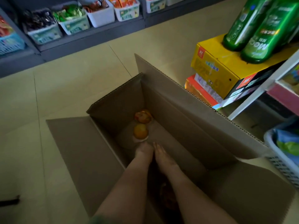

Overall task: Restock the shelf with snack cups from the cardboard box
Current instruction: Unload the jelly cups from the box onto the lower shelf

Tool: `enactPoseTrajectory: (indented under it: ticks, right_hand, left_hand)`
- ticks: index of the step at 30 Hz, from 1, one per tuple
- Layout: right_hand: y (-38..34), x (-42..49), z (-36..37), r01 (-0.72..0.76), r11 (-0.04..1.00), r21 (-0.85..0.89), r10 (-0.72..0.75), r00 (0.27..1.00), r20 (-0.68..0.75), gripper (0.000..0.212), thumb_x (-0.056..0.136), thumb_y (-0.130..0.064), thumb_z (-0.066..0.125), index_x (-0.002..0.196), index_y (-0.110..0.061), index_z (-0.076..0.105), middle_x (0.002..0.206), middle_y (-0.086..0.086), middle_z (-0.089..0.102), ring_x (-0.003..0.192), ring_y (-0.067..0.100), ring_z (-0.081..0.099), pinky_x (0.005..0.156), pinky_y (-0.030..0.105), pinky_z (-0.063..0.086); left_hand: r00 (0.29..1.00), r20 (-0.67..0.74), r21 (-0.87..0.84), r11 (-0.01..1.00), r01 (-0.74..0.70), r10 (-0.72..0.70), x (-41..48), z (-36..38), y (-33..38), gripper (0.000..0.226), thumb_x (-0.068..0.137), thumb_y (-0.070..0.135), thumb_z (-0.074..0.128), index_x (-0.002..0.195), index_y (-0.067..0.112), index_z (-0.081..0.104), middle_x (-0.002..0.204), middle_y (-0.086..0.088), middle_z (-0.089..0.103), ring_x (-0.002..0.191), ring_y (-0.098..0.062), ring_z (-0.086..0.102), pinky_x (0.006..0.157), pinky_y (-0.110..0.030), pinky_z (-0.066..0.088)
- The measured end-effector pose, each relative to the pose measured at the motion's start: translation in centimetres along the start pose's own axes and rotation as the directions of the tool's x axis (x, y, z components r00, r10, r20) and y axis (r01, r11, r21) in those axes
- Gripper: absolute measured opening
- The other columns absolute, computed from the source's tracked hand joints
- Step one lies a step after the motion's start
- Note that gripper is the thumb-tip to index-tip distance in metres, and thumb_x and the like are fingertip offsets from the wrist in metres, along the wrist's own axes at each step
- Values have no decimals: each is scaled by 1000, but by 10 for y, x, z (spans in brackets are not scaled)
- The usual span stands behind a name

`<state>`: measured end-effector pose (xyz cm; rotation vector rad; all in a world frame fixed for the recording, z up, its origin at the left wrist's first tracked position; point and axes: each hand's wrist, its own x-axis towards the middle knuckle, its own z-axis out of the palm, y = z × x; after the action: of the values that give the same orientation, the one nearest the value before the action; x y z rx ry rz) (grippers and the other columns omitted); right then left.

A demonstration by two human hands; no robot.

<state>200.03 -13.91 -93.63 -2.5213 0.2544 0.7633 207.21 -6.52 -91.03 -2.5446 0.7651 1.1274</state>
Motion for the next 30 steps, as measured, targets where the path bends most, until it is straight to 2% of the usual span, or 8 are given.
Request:
enactPoseTrajectory:
  ticks: [2, 7, 9, 14, 18, 23, 26, 30]
  right_hand:
    - [2, 15, 8, -35, 998, 43, 35, 999, 6, 66, 99, -7, 33, 148, -3, -12, 158, 10, -10, 146, 23, -4, 118, 30, 4]
    - [-5, 34, 30, -81, 899, 430, 76, 997, 30, 81, 90, -29, 59, 152, -14, 9, 157, 10, 17, 143, 26, 21, 116, 33, 20]
    - [-6, 37, 34, -97, 846, 524, 114, 993, -1, 79, 86, -28, 65, 150, -15, 20, 151, 10, 30, 139, 26, 30, 112, 32, 27]
    - [-2, 31, 12, -55, 594, 802, 112, 994, -15, 62, 80, -8, 71, 136, -13, 43, 126, 6, 54, 122, 20, 49, 89, 19, 38]
    - [-2, 18, -44, -12, 553, 833, 1, 1000, 14, 71, 77, 0, 70, 139, -20, 41, 130, 5, 54, 122, 21, 49, 101, 29, 39]
    - [-16, -27, -132, 163, 673, 722, -89, 986, -140, 70, 74, -3, 75, 136, -19, 47, 126, 2, 55, 117, 16, 50, 96, 26, 42]
    - [-19, -74, -174, 280, 707, 649, -104, 950, -295, 71, 72, -1, 76, 136, -16, 48, 128, 4, 55, 117, 15, 51, 81, 9, 42]
    - [-15, -138, -205, 462, 638, 616, -29, 813, -581, 75, 73, -6, 76, 139, -16, 43, 141, 0, 43, 127, 9, 39, 100, 15, 31]
  left_hand:
    - [994, 0, 18, 994, 107, -107, 1, 2, -2, 50, 95, 13, 49, 140, -1, 32, 147, -22, 31, 137, -36, 27, 113, -45, 26]
    - [993, -18, -358, 928, 100, -114, 9, 9, -5, 41, 97, 19, 45, 134, 0, 43, 140, -20, 42, 128, -32, 43, 99, -32, 44]
    - [990, 38, -386, 912, 138, -134, 11, 5, -8, 38, 95, 17, 49, 130, 3, 49, 134, -17, 50, 123, -30, 50, 84, -19, 48]
    - [991, 50, -387, 912, 135, -126, 11, -22, -19, 37, 77, 20, 73, 111, 9, 61, 115, -9, 64, 103, -26, 63, 84, -33, 51]
    - [998, 0, -447, 892, 61, -69, -5, -69, -34, 41, 74, 41, 72, 104, 17, 59, 107, -3, 62, 95, -20, 60, 80, -29, 50]
    - [987, -148, -574, 818, -40, -55, -62, -132, -33, 40, 72, 39, 74, 96, 10, 59, 90, -3, 61, 79, -16, 60, 61, -24, 49]
    - [970, -241, -636, 752, -174, 21, -105, -160, -20, 47, 74, 38, 74, 107, 9, 58, 103, -6, 62, 93, -18, 63, 75, -29, 57]
    - [921, -366, -727, 576, -373, 134, -165, -196, 9, 50, 75, 33, 72, 117, 13, 54, 114, -6, 58, 105, -19, 59, 83, -34, 56]
